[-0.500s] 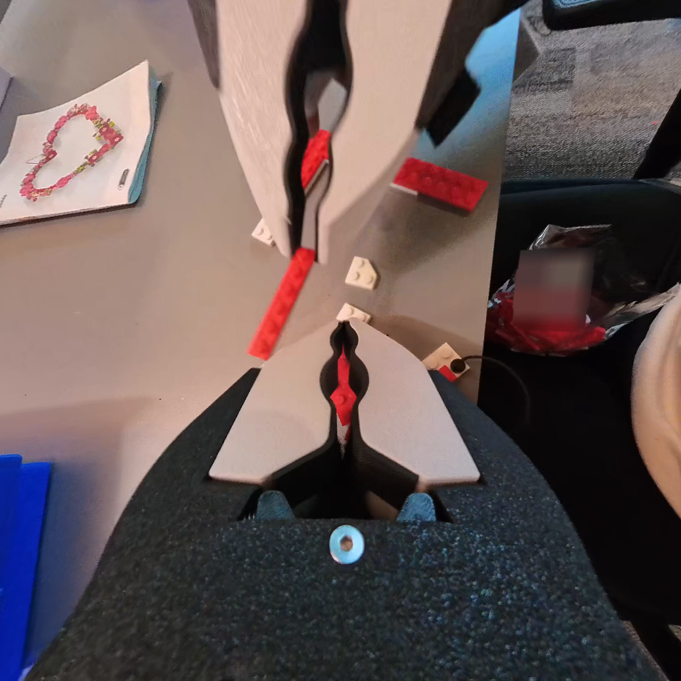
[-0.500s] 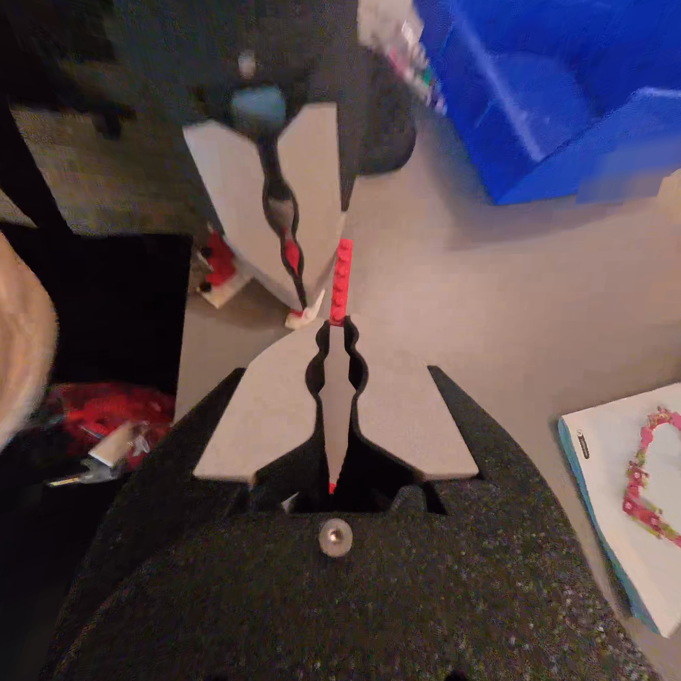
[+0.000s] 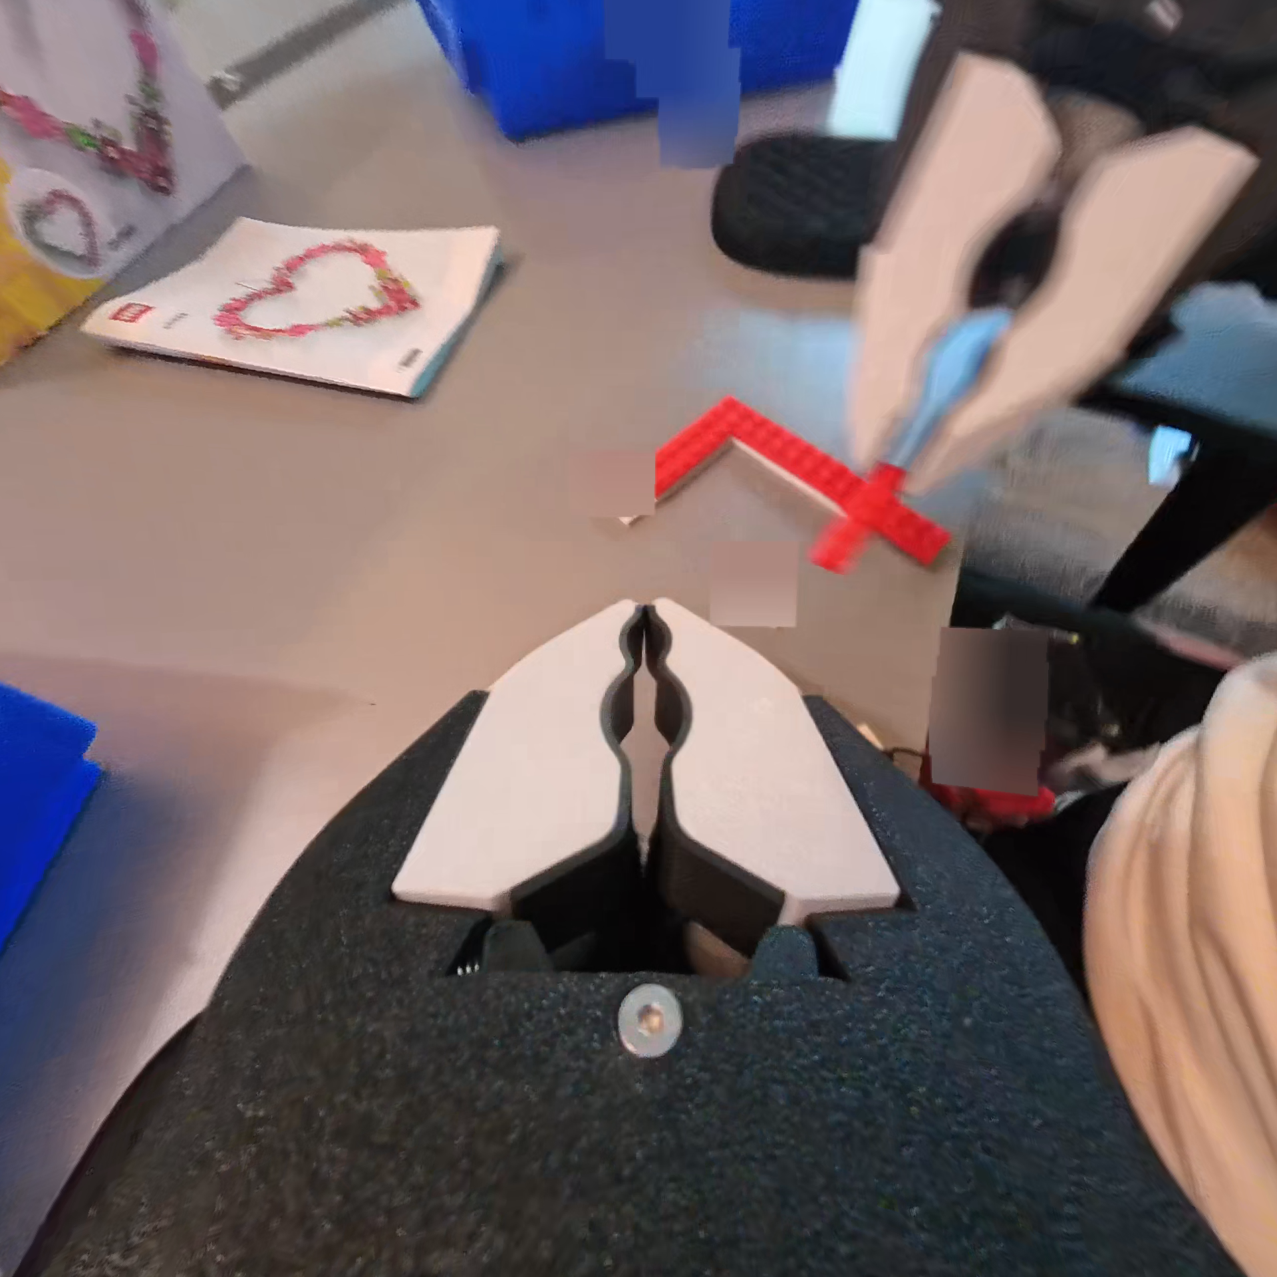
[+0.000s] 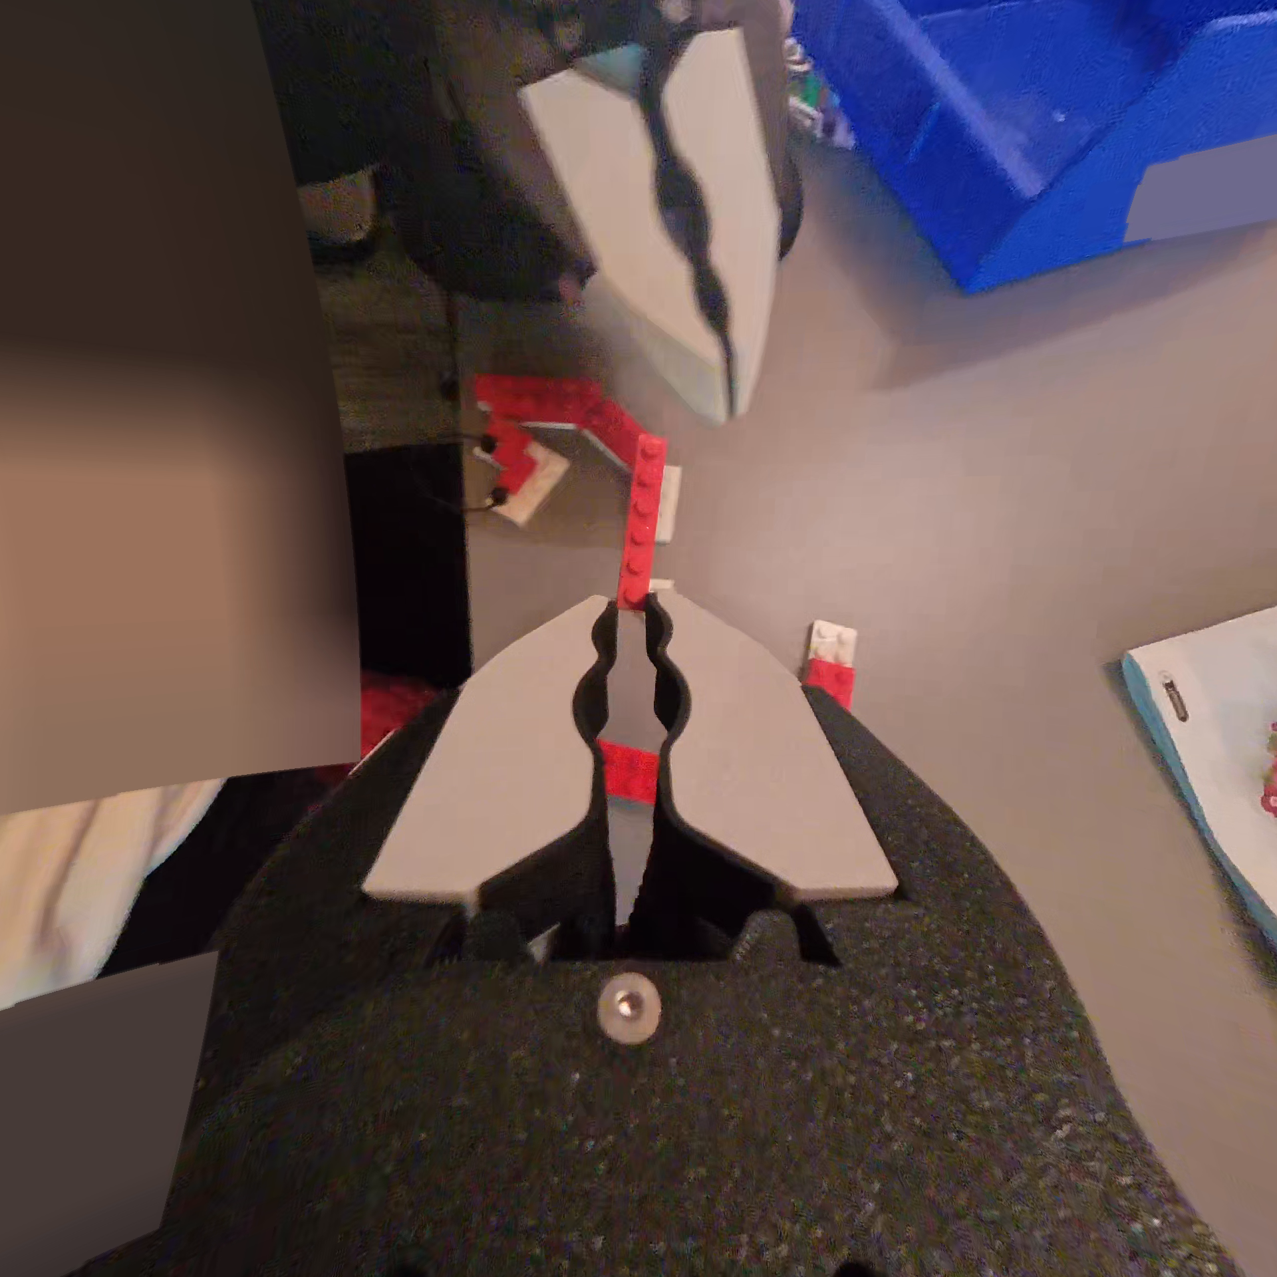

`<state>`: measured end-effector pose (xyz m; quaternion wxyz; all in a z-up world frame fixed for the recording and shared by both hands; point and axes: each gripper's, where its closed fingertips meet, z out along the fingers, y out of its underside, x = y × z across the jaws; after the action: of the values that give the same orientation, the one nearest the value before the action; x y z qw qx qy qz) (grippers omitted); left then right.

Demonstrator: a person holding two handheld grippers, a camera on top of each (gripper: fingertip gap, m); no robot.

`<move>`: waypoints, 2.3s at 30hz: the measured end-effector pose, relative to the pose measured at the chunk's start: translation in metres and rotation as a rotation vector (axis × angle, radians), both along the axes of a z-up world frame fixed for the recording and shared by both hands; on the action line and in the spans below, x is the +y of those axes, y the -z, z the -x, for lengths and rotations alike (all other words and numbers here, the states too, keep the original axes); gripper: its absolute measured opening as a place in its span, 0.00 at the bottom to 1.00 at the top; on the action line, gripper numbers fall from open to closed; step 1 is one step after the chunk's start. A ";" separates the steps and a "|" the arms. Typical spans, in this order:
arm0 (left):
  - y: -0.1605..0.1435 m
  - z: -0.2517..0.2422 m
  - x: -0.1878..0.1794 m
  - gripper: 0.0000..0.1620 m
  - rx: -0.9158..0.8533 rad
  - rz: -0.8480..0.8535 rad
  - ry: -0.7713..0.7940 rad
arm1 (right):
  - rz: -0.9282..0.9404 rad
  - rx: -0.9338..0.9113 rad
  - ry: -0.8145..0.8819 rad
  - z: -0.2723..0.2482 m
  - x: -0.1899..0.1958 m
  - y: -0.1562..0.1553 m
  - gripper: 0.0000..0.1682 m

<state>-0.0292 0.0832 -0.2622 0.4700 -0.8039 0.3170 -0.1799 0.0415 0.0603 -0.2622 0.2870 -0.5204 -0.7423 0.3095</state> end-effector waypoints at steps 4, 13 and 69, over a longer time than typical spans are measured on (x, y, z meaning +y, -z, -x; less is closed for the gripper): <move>-0.019 0.014 0.007 0.00 -0.168 -0.024 -0.072 | 0.097 -0.291 -0.117 -0.053 -0.056 0.014 0.05; -0.010 0.001 -0.001 0.13 -0.049 -0.026 0.015 | 0.031 -0.706 -0.057 -0.087 -0.077 0.083 0.13; 0.045 0.011 -0.022 0.26 0.277 0.207 0.032 | -0.049 -0.120 0.003 0.064 0.005 0.040 0.09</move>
<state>-0.0404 0.0611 -0.3071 0.3338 -0.8600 0.3711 -0.1065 -0.0228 0.0651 -0.3027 0.2550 -0.5319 -0.7648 0.2591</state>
